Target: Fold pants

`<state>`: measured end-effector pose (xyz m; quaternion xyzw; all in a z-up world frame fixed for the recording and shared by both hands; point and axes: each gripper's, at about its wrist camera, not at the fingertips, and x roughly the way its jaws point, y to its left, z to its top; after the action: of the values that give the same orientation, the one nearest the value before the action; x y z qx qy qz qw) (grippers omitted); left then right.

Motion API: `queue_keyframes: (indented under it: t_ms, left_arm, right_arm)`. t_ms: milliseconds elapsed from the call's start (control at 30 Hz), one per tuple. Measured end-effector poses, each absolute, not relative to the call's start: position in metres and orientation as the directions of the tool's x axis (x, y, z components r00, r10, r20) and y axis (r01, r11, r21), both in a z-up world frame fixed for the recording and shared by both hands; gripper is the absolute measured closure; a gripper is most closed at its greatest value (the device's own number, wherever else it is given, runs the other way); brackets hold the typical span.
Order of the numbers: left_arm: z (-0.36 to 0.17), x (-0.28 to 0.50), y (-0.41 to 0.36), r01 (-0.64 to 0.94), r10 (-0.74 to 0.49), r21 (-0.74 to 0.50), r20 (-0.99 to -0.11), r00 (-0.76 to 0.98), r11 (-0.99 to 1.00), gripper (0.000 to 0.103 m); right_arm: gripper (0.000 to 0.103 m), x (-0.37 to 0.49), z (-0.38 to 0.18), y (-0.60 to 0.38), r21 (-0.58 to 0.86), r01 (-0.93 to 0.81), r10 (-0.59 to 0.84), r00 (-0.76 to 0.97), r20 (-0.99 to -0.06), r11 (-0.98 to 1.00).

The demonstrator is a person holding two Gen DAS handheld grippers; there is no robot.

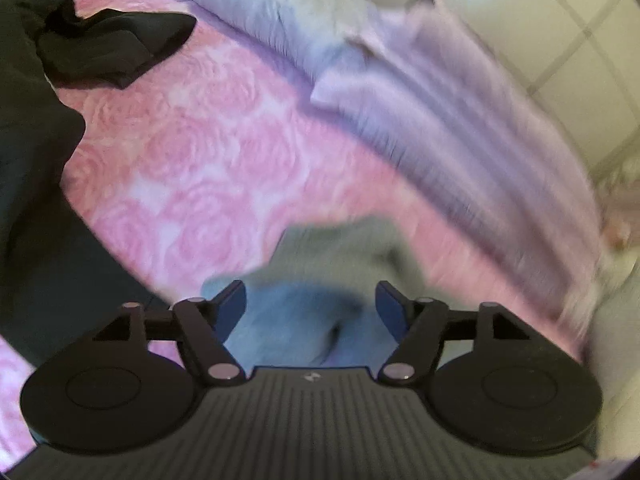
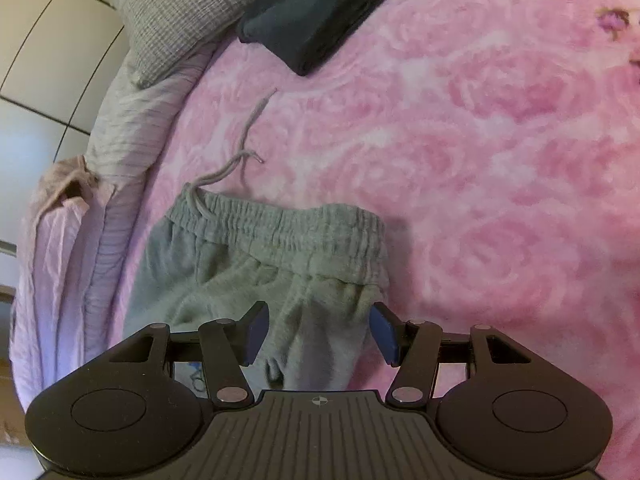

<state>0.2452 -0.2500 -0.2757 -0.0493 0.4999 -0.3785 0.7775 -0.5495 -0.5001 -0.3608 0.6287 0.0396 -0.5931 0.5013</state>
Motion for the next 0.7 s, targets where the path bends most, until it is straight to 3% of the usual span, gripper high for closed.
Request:
queue_keyframes:
  t_ms: [100,167,267,400,467,567,633,700]
  left_arm:
    - [-0.277,0.255,-0.26,0.501,-0.649,-0.492,-0.732,0.205,0.712,0.024]
    - [-0.29,0.258,-0.276,0.491,-0.62,-0.481,-0.766,0.167,0.726,0.027]
    - [-0.303,0.256,-0.291,0.49,-0.584,-0.455,-0.799,0.145,0.744,0.04]
    - [-0.292,0.248,-0.28,0.445,-0.577,-0.467,-0.804,0.147,0.764,0.043]
    - [-0.281,0.241,-0.268,0.441,-0.582,-0.473,-0.8,0.147,0.763,0.042]
    - [-0.282,0.235,-0.268,0.434,-0.587,-0.489,-0.8,0.122,0.757,0.028]
    - [-0.294,0.238,-0.278,0.417,-0.575,-0.484,-0.809,0.121,0.769,0.028]
    - [-0.31,0.244,-0.287,0.404,-0.551,-0.463,-0.824,0.13,0.789,0.035]
  right_arm:
    - [0.047,-0.548,-0.369,-0.506,0.578,0.631,-0.535,0.288,-0.794,-0.518]
    - [0.047,-0.547,-0.375,-0.512,0.574,0.624,-0.526,0.288,-0.8,-0.531]
    - [0.047,-0.547,-0.385,-0.517,0.579,0.587,-0.526,0.282,-0.802,-0.567]
    - [0.047,-0.549,-0.383,-0.519,0.581,0.579,-0.519,0.294,-0.803,-0.572]
    - [0.047,-0.549,-0.379,-0.517,0.575,0.604,-0.516,0.295,-0.804,-0.552]
    - [0.047,-0.55,-0.379,-0.513,0.583,0.614,-0.523,0.303,-0.797,-0.533]
    - [0.047,-0.551,-0.384,-0.514,0.59,0.608,-0.523,0.313,-0.793,-0.531]
    - [0.047,-0.55,-0.387,-0.517,0.592,0.61,-0.519,0.321,-0.792,-0.526]
